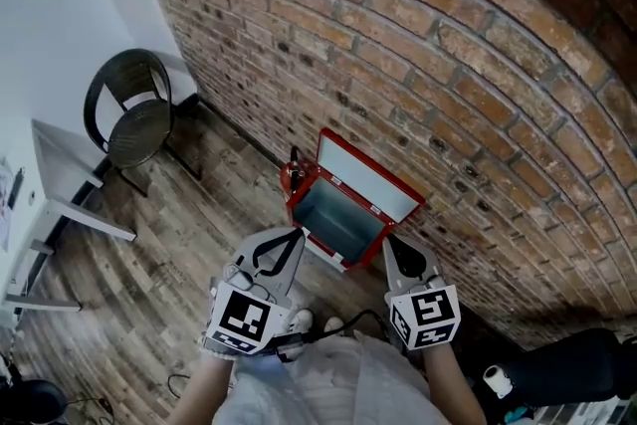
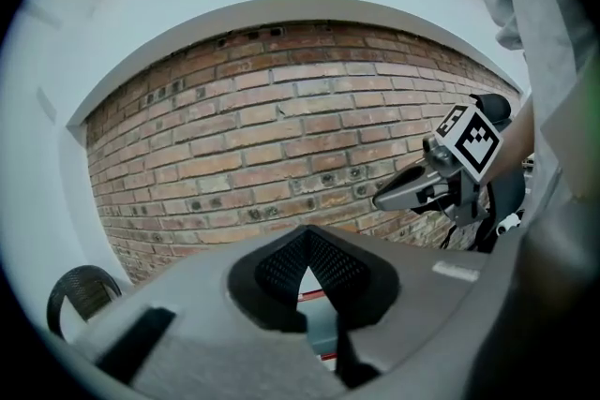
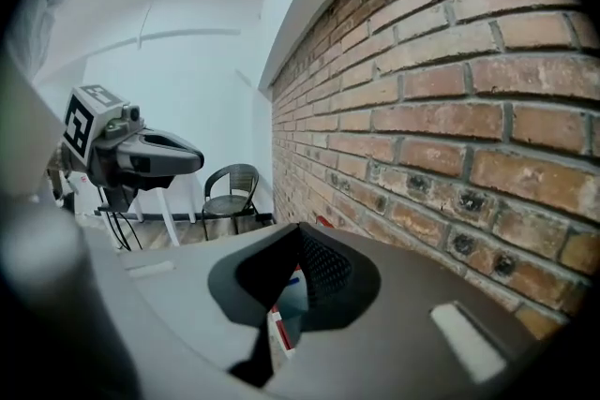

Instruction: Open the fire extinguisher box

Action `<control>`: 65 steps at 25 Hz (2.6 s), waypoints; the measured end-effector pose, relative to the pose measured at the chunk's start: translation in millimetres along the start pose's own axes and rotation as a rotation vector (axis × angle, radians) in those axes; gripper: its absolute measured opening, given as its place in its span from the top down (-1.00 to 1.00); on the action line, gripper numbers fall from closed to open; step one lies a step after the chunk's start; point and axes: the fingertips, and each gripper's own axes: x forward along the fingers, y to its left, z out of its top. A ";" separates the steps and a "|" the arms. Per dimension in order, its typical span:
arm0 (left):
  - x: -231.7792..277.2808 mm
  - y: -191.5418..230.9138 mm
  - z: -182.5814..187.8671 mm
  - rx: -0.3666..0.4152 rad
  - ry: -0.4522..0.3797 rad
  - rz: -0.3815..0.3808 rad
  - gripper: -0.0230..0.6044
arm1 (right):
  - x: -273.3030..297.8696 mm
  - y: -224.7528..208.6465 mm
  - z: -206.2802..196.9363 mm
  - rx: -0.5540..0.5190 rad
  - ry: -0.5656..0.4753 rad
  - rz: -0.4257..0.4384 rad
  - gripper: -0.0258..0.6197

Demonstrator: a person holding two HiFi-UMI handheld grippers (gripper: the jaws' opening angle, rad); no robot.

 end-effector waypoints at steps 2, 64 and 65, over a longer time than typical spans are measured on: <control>-2.8 2.9 9.5 0.005 -0.031 0.012 0.93 | -5.4 0.7 8.2 -0.010 -0.018 0.000 0.91; -15.3 9.5 35.0 -0.003 -0.102 0.061 0.94 | -18.1 16.0 33.7 -0.132 -0.042 0.025 0.91; -15.1 9.3 34.6 -0.004 -0.102 0.061 0.93 | -17.7 16.4 33.2 -0.133 -0.040 0.026 0.91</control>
